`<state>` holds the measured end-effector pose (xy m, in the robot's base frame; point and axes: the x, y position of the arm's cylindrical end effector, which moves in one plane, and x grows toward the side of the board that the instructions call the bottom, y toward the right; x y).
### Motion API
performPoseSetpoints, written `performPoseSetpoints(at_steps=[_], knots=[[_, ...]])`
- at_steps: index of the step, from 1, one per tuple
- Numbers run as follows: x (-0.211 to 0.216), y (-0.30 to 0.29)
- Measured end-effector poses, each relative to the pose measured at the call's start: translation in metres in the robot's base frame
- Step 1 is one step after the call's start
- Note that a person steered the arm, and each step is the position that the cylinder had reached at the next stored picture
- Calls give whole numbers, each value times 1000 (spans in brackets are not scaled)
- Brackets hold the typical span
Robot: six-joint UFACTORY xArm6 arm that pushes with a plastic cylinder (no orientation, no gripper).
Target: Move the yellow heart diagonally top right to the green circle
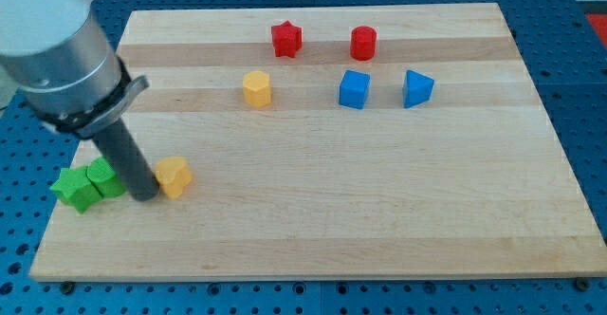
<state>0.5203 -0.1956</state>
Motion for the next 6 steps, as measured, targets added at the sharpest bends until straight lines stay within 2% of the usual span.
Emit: performPoseSetpoints(at_steps=[1,2,3,5,6], knots=[[3,29],[34,30],[11,49],[-73,52],[-70,77]])
